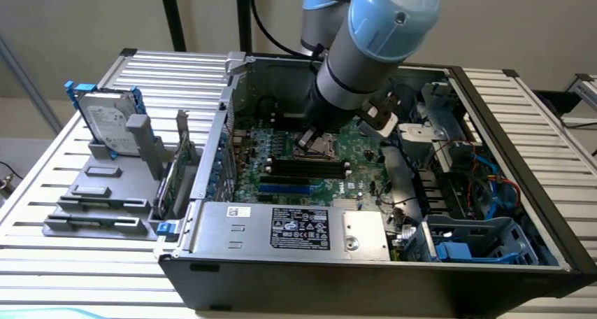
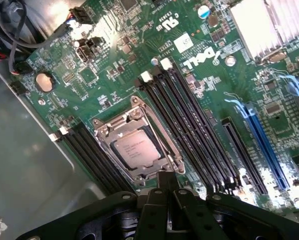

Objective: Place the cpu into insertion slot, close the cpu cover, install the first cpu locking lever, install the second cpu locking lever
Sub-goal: 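Install the second cpu locking lever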

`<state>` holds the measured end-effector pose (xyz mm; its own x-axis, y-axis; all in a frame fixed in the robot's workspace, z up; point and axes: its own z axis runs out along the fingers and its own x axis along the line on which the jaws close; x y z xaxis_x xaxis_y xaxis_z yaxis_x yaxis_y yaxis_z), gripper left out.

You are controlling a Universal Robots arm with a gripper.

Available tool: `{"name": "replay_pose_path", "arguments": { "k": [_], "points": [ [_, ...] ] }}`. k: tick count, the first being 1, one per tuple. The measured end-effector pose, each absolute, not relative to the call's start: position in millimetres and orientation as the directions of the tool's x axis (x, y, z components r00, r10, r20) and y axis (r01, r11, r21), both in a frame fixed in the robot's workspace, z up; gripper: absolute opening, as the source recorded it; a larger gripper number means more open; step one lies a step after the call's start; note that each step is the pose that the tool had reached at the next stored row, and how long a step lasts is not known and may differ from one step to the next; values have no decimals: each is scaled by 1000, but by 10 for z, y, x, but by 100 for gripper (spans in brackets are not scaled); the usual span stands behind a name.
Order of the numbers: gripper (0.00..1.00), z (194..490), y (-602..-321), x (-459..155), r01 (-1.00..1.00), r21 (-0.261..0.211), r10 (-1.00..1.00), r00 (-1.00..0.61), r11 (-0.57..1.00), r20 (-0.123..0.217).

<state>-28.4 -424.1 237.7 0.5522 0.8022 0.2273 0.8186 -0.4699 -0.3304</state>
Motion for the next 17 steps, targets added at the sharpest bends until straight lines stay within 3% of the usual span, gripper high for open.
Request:
{"name": "replay_pose_path", "arguments": {
  "k": [17],
  "points": [
    [11, 2254, -4293, -494, 820, -325, 801, 552, -471, 233]
  ]
}}
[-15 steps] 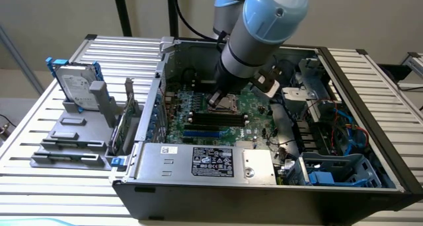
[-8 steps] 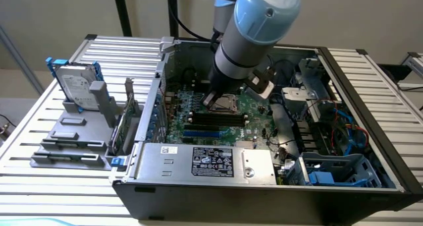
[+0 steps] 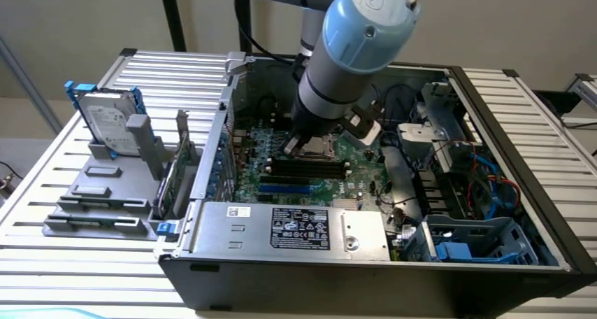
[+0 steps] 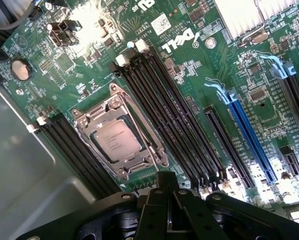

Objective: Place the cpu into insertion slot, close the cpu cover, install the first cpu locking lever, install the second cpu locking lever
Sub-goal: 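Install the second cpu locking lever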

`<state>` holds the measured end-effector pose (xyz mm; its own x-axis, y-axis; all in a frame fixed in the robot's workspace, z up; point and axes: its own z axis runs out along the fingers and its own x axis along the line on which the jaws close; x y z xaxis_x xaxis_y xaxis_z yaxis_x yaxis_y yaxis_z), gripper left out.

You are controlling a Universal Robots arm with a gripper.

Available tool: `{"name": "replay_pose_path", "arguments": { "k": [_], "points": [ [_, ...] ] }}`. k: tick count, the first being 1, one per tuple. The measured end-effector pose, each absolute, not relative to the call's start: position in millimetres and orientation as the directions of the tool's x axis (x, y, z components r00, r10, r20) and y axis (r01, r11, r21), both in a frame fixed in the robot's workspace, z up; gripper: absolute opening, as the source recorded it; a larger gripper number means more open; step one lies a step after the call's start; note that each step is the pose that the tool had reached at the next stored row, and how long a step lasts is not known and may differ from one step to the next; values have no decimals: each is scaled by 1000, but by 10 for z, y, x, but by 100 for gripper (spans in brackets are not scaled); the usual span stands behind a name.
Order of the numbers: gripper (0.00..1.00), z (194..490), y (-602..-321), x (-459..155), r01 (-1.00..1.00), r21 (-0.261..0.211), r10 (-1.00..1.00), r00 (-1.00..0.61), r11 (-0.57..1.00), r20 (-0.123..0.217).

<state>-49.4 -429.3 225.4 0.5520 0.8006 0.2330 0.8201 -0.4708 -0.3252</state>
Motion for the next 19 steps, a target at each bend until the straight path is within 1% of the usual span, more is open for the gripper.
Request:
{"name": "replay_pose_path", "arguments": {
  "k": [6, 12, 19],
  "points": [
    [11, 2204, -4266, -563, 826, -310, 801, 548, -471, 243],
    [11, 2166, -4224, -605, 838, -276, 801, 537, -471, 265],
    [11, 2113, -4219, -645, 840, -269, 801, 535, -472, 266]
  ]
}}
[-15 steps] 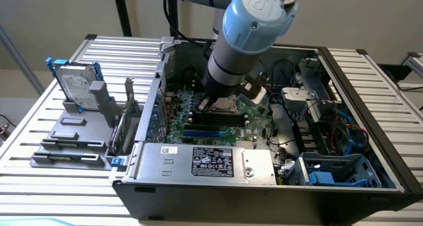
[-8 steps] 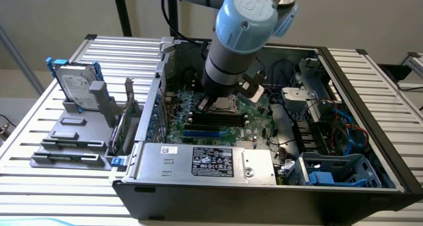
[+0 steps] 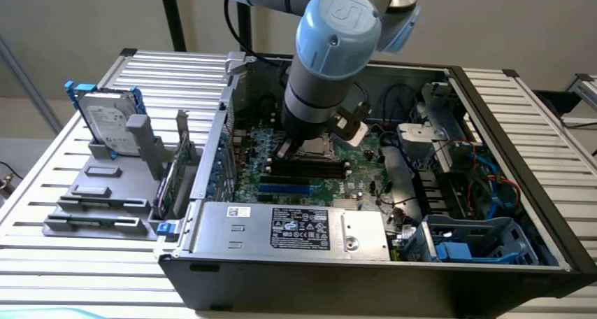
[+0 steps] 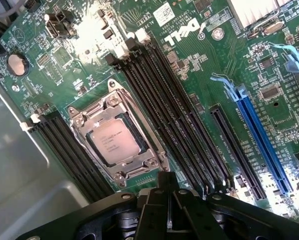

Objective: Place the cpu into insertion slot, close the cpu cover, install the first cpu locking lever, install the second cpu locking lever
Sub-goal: 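Install the second cpu locking lever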

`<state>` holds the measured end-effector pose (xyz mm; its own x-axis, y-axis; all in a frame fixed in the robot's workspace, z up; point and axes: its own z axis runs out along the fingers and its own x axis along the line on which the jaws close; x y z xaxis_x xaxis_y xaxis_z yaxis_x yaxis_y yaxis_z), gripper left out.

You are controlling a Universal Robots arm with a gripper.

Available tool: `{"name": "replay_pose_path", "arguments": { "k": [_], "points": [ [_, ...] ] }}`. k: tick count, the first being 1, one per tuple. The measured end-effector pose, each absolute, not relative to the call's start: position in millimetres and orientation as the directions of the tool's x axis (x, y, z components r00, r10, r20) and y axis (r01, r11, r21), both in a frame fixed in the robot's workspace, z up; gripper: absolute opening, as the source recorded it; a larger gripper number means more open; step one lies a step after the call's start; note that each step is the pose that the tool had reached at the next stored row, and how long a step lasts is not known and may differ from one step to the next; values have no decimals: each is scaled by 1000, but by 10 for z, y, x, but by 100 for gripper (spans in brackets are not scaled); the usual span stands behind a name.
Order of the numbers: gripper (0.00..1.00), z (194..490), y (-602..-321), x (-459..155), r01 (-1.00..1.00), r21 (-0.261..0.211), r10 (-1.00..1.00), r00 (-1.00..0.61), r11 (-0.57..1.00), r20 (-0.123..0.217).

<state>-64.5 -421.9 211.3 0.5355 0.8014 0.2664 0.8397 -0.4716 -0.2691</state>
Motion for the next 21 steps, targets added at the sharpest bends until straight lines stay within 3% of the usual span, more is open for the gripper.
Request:
{"name": "replay_pose_path", "arguments": {
  "k": [21],
  "points": [
    [11, 1954, -4145, -705, 840, -261, 806, 535, -476, 254]
  ]
}}
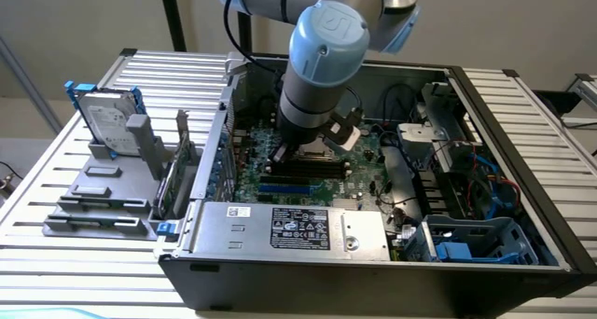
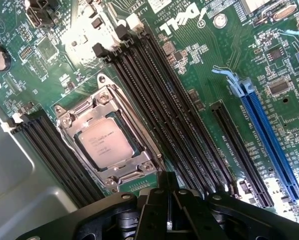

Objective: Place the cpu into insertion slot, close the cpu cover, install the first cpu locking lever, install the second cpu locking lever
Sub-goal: 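Install the second cpu locking lever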

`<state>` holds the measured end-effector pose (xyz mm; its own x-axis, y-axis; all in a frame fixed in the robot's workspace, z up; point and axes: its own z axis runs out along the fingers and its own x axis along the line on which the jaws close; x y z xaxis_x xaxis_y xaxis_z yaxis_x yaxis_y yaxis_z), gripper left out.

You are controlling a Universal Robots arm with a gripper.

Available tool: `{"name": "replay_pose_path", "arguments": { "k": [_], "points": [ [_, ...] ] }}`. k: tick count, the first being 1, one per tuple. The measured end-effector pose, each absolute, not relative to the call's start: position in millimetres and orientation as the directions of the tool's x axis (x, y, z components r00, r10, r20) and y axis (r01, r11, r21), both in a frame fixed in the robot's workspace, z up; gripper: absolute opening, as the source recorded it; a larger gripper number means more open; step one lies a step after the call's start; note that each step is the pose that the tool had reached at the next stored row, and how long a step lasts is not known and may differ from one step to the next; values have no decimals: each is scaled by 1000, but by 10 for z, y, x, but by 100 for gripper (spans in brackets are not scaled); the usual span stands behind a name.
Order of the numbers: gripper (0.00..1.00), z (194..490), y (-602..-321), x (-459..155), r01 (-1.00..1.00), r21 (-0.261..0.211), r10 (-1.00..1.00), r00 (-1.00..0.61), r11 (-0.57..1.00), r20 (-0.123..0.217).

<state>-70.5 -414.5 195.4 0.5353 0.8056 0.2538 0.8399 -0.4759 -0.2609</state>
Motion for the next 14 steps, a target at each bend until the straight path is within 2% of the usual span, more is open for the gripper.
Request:
{"name": "replay_pose_path", "arguments": {
  "k": [7, 14],
  "points": [
    [11, 1926, -4100, -711, 840, -258, 807, 535, -478, 249],
    [11, 1914, -4090, -716, 840, -246, 813, 535, -484, 228]
  ]
}}
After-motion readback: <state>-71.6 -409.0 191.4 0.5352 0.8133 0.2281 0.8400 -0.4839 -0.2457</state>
